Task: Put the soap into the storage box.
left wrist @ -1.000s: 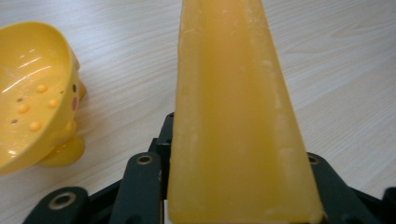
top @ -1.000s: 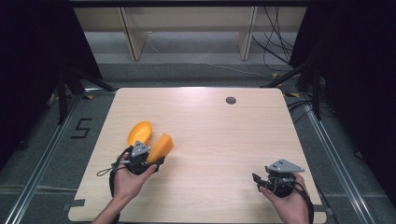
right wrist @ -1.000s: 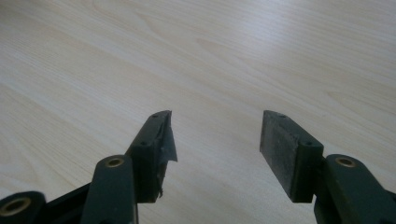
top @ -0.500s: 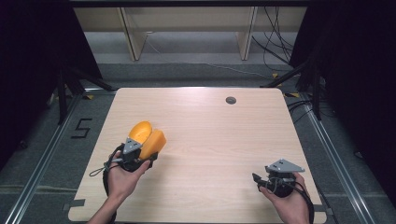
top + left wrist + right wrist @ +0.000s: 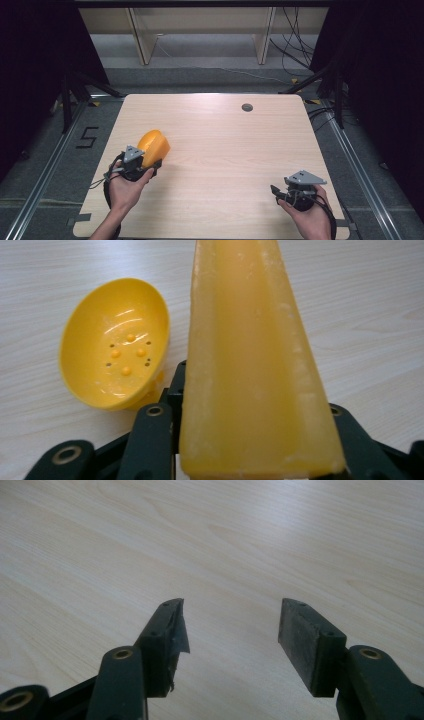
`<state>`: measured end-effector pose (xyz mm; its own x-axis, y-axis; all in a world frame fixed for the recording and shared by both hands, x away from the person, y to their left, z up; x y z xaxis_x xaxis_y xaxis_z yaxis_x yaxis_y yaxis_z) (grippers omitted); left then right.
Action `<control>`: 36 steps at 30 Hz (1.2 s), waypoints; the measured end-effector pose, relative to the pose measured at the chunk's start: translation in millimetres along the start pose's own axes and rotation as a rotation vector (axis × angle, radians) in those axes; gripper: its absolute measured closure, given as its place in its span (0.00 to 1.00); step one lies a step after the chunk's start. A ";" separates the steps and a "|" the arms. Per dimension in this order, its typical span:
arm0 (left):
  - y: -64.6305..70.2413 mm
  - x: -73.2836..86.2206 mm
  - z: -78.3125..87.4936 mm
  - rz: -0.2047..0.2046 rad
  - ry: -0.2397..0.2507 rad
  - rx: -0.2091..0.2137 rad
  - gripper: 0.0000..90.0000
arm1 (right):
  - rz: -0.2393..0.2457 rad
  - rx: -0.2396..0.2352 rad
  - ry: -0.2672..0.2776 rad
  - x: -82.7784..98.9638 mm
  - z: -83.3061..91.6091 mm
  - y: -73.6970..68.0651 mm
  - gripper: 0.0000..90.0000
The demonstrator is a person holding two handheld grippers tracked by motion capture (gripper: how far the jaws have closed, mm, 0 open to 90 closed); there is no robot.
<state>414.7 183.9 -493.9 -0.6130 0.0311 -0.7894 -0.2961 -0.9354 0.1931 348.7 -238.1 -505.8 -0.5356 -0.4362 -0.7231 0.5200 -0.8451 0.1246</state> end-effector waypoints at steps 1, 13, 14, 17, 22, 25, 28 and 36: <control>-1.3 -0.7 -0.1 0.012 0.007 0.005 0.67 | -0.019 0.002 -0.014 0.8 0.8 -1.2 0.49; -20.0 -12.1 4.2 0.074 0.059 -0.105 0.67 | -0.016 0.007 -0.002 -0.1 1.6 -0.9 0.49; -21.4 -13.4 3.6 0.078 0.062 -0.107 0.67 | -0.016 0.006 -0.003 0.0 1.4 -1.0 0.49; -25.1 -17.6 1.5 0.087 0.067 -0.121 0.67 | -0.019 -0.001 -0.006 0.4 0.5 -1.4 0.49; -29.2 -22.9 -2.2 0.085 0.071 -0.134 0.67 | -0.038 0.005 -0.009 0.5 1.6 -2.7 0.49; -33.2 -25.0 -2.8 0.091 0.077 -0.140 0.67 | -0.053 -0.001 -0.017 1.1 1.3 -4.4 0.49; -35.7 -26.5 -3.9 0.094 0.077 -0.144 0.67 | -0.039 0.004 -0.010 0.8 1.2 -2.9 0.49; -42.0 -28.2 -13.3 0.096 0.063 -0.168 0.67 | 0.004 0.019 0.008 0.1 1.1 1.7 0.49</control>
<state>454.1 217.6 -487.6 -0.5835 -0.0779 -0.8083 -0.1093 -0.9788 0.1732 348.8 -239.9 -504.9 -0.5280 -0.4371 -0.7281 0.5093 -0.8491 0.1404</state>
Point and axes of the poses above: each handheld gripper's, and its own axes: z roughly backward along the jaws, x roughly out of its underside, y roughly to its right, the point moved 7 cm from there along -z, roughly forward along the jaws, and after that the axes turned 7 degrees about z, right-handed, at the moved point
